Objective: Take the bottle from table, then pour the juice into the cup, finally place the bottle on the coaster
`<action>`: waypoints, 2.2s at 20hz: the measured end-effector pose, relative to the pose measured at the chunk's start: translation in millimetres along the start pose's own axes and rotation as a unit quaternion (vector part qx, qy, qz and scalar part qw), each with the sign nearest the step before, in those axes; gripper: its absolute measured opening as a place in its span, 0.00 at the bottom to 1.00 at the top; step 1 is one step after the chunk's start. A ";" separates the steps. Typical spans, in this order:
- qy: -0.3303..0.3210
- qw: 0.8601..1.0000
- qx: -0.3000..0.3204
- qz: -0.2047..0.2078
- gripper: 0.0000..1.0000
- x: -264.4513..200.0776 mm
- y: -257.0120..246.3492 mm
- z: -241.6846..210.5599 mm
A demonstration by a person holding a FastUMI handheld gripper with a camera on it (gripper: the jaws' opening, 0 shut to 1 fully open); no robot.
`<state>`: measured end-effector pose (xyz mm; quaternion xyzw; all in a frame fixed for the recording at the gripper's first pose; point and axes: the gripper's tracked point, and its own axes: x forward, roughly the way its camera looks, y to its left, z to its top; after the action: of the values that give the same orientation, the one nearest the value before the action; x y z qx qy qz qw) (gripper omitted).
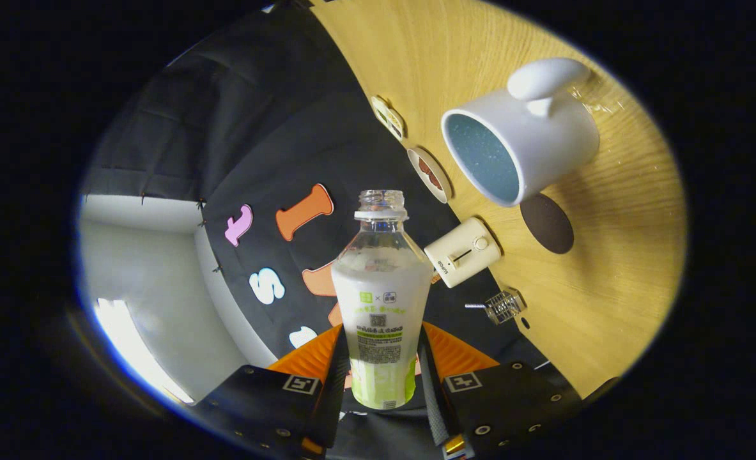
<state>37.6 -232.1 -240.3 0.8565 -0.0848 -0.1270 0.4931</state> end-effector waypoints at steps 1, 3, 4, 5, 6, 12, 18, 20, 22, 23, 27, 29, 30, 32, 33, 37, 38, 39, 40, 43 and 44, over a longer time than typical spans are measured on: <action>0.002 1.000 -0.028 -0.004 0.57 -0.4 -4.6 0.9; 0.011 0.995 -0.090 -0.043 0.57 0.0 -18.3 -0.4; 0.014 0.990 -0.125 -0.062 0.57 0.5 -25.3 1.7; 0.017 0.984 -0.159 -0.076 0.57 -0.9 -27.5 3.9; 0.019 0.978 -0.190 -0.083 0.57 -2.0 -27.7 6.3; 0.027 0.918 -0.369 -0.140 0.57 1.7 -36.4 27.5; 0.050 0.814 -0.563 -0.134 0.57 16.5 -34.5 22.3; 0.063 0.764 -0.628 -0.134 0.57 24.2 -41.9 17.8; 0.075 0.719 -0.681 -0.120 0.57 33.4 -45.4 9.6; 0.077 0.694 -0.707 -0.110 0.57 38.7 -48.6 6.6; 0.074 0.623 -0.774 -0.087 0.57 54.2 -65.2 9.6; 0.064 0.587 -0.802 -0.095 0.57 62.1 -73.3 15.7; 0.068 0.568 -0.814 -0.103 0.57 66.1 -80.8 20.4; 0.075 0.545 -0.827 -0.114 0.57 75.3 -93.6 24.1; 0.076 0.533 -0.835 -0.116 0.57 78.2 -96.9 25.0; 0.075 0.477 -0.868 -0.117 0.57 88.6 -101.7 32.2; 0.079 0.475 -0.869 -0.119 0.57 89.5 -106.8 33.4; 0.081 0.474 -0.868 -0.121 0.57 89.3 -108.9 35.9; 0.075 0.481 -0.866 -0.113 0.58 92.5 -106.3 34.9; 0.066 0.505 -0.853 -0.115 0.58 86.8 -104.5 42.5; 0.062 0.512 -0.850 -0.109 0.60 85.8 -102.6 40.6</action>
<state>109.2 -237.5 -360.2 0.0364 0.1884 -0.1371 0.9718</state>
